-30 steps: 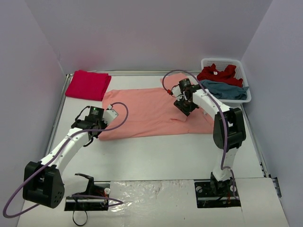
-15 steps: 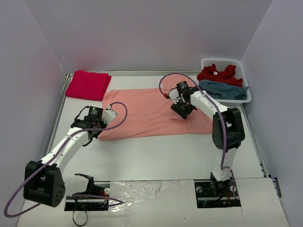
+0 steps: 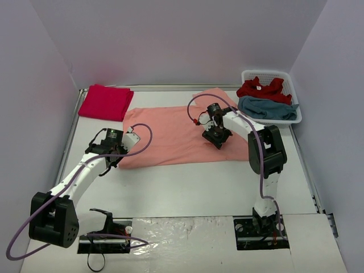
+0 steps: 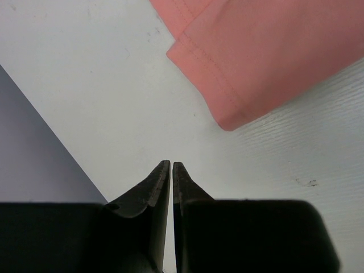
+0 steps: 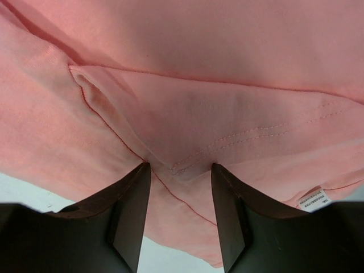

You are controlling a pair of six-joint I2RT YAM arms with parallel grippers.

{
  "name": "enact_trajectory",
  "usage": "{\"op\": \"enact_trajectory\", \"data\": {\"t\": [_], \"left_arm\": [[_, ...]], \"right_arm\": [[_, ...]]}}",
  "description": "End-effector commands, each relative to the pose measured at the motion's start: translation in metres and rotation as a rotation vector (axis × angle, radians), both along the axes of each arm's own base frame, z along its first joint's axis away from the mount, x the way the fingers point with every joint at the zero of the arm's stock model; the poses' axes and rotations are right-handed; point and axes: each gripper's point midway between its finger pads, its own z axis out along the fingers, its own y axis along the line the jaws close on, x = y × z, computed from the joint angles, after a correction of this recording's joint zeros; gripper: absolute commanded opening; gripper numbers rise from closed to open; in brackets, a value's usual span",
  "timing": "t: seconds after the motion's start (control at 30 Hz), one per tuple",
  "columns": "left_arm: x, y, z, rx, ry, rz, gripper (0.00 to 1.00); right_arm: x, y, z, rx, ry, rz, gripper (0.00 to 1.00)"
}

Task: Fold and stack the t-shirts
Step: Fold the flattened tshirt in 1/3 of the way

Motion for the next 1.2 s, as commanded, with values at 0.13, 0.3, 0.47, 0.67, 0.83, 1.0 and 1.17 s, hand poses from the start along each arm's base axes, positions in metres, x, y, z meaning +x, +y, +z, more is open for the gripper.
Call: {"op": "enact_trajectory", "data": {"t": [0.13,0.3,0.47,0.67,0.83,1.0,1.17], "left_arm": [[-0.003,0.003,-0.002,-0.004,0.008,0.019,0.06],[-0.004,0.003,-0.003,-0.003,0.013,0.017,0.06],[-0.005,0.003,-0.004,-0.005,0.015,0.016,0.06],[-0.005,0.004,-0.003,-0.004,0.013,0.02,0.06],[-0.005,0.005,-0.003,-0.006,0.014,0.025,0.06],[-0.006,0.005,-0.003,-0.009,0.019,0.023,0.06],[-0.008,0.007,-0.004,-0.002,0.026,0.028,0.07]], "right_arm": [[-0.003,0.0,0.001,-0.016,0.015,0.005,0.33],[0.0,-0.001,0.001,-0.022,0.009,0.001,0.13],[0.0,0.0,0.002,-0.018,0.008,0.0,0.0],[0.01,0.001,0.014,-0.026,-0.035,-0.003,0.0],[0.023,0.003,0.025,-0.044,-0.076,-0.003,0.0],[0.033,0.011,0.025,-0.056,-0.09,0.007,0.0],[0.048,0.021,0.021,-0.081,-0.109,0.025,0.0]]}}
